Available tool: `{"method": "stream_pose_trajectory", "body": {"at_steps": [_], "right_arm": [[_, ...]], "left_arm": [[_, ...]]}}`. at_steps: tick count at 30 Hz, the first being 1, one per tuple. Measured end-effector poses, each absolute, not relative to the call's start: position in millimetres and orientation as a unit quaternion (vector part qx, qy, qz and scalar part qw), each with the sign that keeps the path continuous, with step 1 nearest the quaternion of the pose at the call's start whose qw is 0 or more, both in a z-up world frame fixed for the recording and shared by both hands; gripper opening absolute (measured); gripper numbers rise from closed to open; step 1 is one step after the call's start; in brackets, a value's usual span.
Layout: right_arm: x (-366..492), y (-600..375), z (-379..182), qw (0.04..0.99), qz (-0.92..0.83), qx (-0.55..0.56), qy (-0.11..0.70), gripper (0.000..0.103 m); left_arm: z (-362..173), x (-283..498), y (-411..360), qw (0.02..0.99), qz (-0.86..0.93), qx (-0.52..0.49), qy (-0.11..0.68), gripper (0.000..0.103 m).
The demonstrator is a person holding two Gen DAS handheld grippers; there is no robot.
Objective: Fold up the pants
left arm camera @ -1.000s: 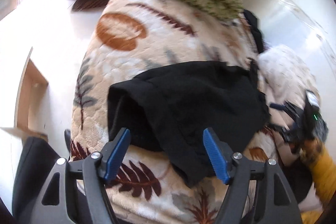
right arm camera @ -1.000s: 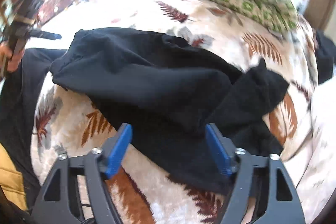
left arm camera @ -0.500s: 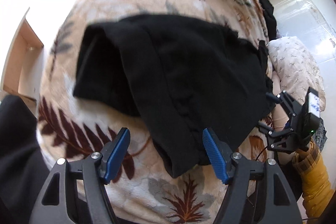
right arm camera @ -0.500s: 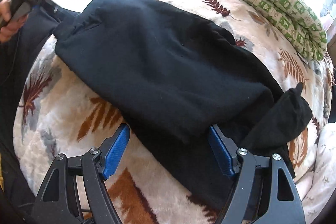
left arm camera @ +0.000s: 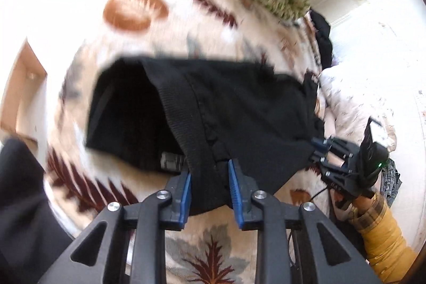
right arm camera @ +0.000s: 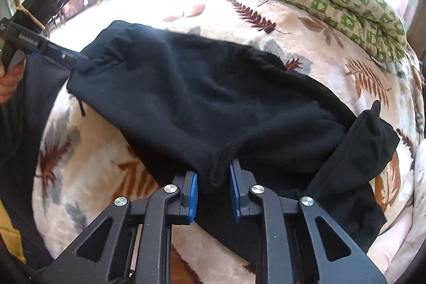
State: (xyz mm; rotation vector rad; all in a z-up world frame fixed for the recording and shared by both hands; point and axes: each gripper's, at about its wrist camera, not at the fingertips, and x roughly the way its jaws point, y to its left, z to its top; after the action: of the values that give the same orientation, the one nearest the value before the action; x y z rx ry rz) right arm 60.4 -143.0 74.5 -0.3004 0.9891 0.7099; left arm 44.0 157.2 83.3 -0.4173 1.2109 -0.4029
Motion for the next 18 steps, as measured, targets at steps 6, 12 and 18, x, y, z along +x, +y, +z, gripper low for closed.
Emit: {"method": "stream_pose_trajectory", "body": {"at_steps": [6, 12, 18], "right_arm": [[68.8, -136.1, 85.3, 0.817, 0.338, -0.09, 0.459, 0.017], [64.4, -112.6, 72.3, 0.808, 0.343, -0.116, 0.465, 0.017], [60.5, -127.4, 65.5, 0.8, 0.343, -0.12, 0.478, 0.018]], "left_arm": [[122.8, 78.8, 188.0, 0.826, -0.156, -0.173, 0.513, 0.012], [89.8, 69.7, 193.7, 0.794, -0.139, -0.152, 0.572, 0.016], [40.7, 36.0, 176.6, 0.762, -0.131, -0.156, 0.615, 0.073]]}}
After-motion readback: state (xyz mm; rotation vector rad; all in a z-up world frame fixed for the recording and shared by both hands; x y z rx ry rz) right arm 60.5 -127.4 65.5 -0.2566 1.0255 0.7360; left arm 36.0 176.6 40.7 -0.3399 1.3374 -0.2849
